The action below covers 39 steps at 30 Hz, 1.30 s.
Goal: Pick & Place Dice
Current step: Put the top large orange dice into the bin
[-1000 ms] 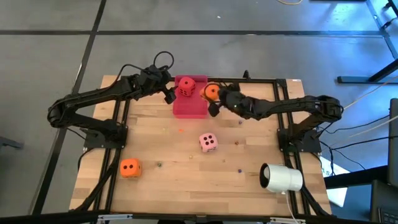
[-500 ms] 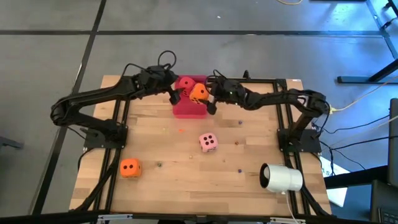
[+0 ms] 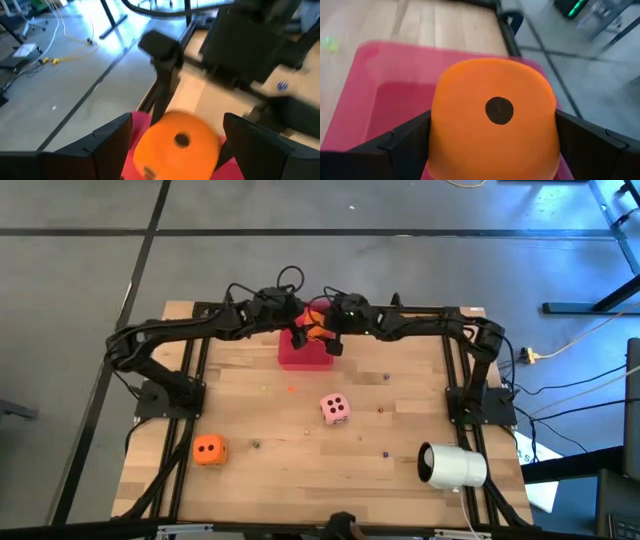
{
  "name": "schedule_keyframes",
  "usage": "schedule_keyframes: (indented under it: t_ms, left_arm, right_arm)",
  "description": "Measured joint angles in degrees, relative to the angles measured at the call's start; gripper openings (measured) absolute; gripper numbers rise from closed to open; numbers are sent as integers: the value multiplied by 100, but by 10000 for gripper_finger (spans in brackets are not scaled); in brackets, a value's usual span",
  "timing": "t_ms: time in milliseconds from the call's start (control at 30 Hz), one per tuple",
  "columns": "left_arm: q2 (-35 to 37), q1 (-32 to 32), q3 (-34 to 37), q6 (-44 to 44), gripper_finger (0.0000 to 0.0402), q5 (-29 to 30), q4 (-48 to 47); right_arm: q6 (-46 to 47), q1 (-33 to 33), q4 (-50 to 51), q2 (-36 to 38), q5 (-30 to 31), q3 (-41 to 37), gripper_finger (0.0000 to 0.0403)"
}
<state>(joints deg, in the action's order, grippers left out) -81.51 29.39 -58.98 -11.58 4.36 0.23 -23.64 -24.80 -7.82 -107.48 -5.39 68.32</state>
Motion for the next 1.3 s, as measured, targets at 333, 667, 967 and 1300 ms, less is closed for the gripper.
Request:
schedule_keyframes:
  t_ms: [333,667,967,1300]
  left_arm:
    - [-1057,308,0,-174,306,-8,723]
    - [-1479,535,0,-168,306,-853,1477]
    - [-1539,588,0,-439,306,-693,1719]
    - [-2234,679,-12,-736,306,-706,1975]
  right_arm:
    - [20,-175,934,-29,2,295,371]
    - [-254,-383,866,-82,-73,288,371]
    - [-535,-392,757,-409,-169,280,371]
    - [-536,-415,776,-419,-126,277,371]
